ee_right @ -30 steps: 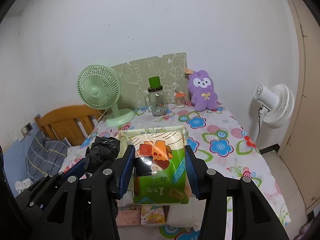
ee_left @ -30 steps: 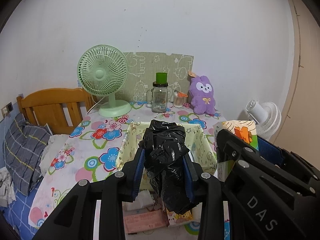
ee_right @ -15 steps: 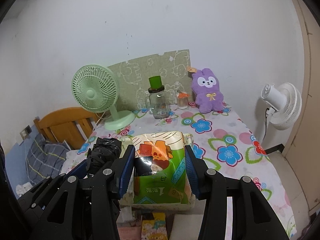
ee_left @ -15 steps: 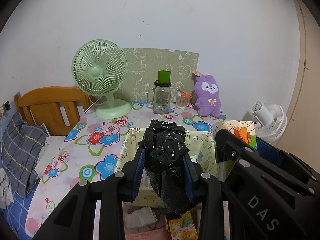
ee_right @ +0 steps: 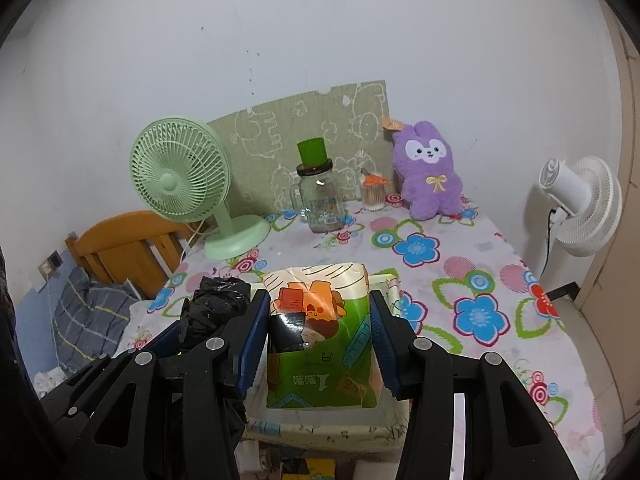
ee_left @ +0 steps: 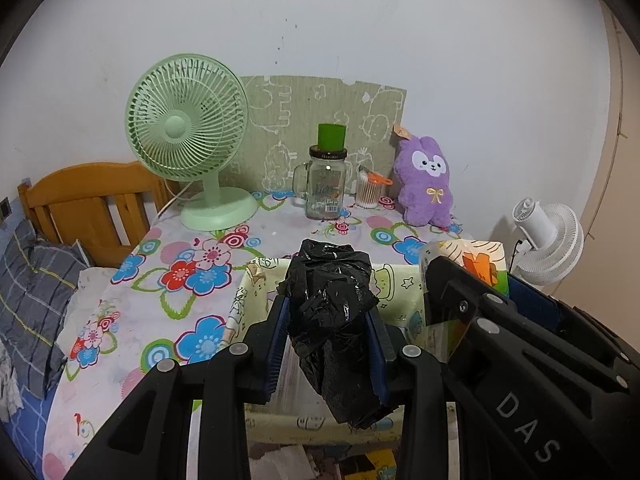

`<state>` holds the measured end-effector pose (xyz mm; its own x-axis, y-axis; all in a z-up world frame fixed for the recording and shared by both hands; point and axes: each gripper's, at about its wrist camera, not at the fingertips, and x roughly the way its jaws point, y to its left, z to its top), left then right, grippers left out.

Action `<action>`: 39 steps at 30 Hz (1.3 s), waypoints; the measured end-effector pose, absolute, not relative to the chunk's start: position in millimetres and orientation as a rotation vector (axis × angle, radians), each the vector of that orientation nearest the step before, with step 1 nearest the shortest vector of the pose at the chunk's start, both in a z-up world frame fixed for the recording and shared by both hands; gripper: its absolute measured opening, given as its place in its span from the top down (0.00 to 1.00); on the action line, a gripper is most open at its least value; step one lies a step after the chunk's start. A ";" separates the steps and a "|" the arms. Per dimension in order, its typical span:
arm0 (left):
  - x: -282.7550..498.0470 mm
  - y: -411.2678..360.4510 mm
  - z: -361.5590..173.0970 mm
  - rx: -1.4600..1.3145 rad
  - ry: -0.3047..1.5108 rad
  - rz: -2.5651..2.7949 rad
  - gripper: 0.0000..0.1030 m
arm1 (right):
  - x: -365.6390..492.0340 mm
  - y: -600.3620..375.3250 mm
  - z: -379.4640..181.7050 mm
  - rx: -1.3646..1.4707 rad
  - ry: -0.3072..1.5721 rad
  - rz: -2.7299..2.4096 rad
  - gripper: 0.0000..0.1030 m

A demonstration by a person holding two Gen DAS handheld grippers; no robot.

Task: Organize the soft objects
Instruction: 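Carry the black bag with the left gripper while the right gripper carries the tissue pack over the box, then lower and open the left gripper in the box while the right gripper releases the tissue pack there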

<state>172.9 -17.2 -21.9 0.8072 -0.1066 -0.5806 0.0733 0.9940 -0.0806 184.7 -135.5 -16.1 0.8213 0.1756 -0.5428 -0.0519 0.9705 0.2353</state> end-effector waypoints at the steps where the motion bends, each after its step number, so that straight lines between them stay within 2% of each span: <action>1: 176.5 -17.6 -23.7 -0.055 0.630 -0.098 0.65 | 188.7 -134.9 -18.0 0.212 0.601 0.118 0.49; 9: 198.9 -17.5 -39.1 -0.057 0.682 -0.104 0.65 | 208.7 -134.1 -32.1 0.198 0.631 0.113 0.49; 16: 210.0 -16.5 -53.6 -0.034 0.738 -0.091 0.61 | 222.9 -127.9 -48.5 0.174 0.675 0.123 0.49; 18: 210.8 -15.9 -55.7 -0.024 0.744 -0.085 0.57 | 225.5 -126.3 -52.2 0.174 0.686 0.126 0.49; 20: 212.2 -14.8 -57.9 -0.018 0.753 -0.085 0.45 | 228.6 -125.0 -54.8 0.174 0.694 0.131 0.49; 23: 214.1 -13.1 -60.2 -0.014 0.759 -0.081 0.36 | 232.7 -122.2 -57.8 0.167 0.697 0.133 0.49; 32: 225.0 -7.9 -68.7 -0.033 0.796 -0.098 0.33 | 244.6 -113.8 -65.0 0.161 0.697 0.160 0.49; 39: 226.2 -10.1 -71.0 -0.025 0.789 -0.113 0.29 | 253.7 -113.6 -72.1 0.183 0.724 0.171 0.45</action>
